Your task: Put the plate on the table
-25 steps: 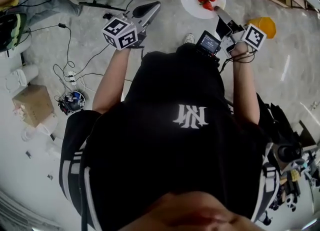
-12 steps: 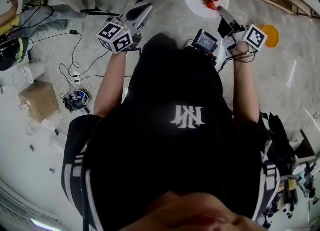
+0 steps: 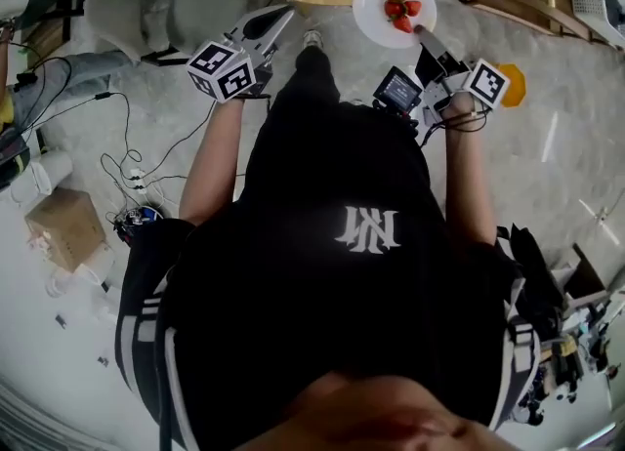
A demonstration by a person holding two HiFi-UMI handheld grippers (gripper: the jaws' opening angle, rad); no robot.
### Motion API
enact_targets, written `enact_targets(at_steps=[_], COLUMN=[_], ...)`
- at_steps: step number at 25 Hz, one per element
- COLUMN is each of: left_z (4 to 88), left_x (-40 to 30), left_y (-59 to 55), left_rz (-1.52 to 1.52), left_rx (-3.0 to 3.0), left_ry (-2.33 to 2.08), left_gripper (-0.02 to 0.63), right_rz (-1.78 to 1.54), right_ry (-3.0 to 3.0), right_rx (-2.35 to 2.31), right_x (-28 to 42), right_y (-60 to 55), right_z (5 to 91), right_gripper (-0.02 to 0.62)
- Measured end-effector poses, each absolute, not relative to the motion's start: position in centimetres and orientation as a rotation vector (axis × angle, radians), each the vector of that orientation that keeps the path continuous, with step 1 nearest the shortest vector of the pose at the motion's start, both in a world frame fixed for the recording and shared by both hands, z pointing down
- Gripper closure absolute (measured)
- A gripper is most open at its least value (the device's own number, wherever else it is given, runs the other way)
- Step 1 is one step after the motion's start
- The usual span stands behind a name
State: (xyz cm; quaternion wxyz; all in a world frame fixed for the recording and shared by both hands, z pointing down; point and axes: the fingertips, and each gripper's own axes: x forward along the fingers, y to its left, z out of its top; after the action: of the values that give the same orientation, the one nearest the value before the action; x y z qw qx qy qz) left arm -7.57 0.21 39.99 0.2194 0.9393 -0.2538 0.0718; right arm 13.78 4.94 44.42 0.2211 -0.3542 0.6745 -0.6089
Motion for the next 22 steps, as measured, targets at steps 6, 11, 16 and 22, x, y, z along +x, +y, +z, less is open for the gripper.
enact_targets(at_steps=[6,11,16,22], left_z=[42.5,43.3,44.9,45.1], left_x=[-4.2,-4.4,-6.1,-6.7], left_y=[3.6,-0.2,-6.8,-9.0], left_rz=[0.157,0.156,0.172,0.148], left_rx=[2.583,2.598,2.58,2.579], left_ry=[-0.664,-0.595,-0.51,-0.453], left_gripper=[0.595,0.595,0.595,0.595], right_rz=[-1.7,-1.673,-1.68,-1.67], right_ry=[1.911,1.928,1.904,1.897], right_rx=[-1.0,-1.048,-1.124,-1.178], right_x=[15.5,14.7,13.2,12.5], right_y=[9.0,5.9,-0.2,-1.9], right_z=[45.1,44.6,45.1,43.9], right_gripper=[0.581,0.581,0.581,0.581])
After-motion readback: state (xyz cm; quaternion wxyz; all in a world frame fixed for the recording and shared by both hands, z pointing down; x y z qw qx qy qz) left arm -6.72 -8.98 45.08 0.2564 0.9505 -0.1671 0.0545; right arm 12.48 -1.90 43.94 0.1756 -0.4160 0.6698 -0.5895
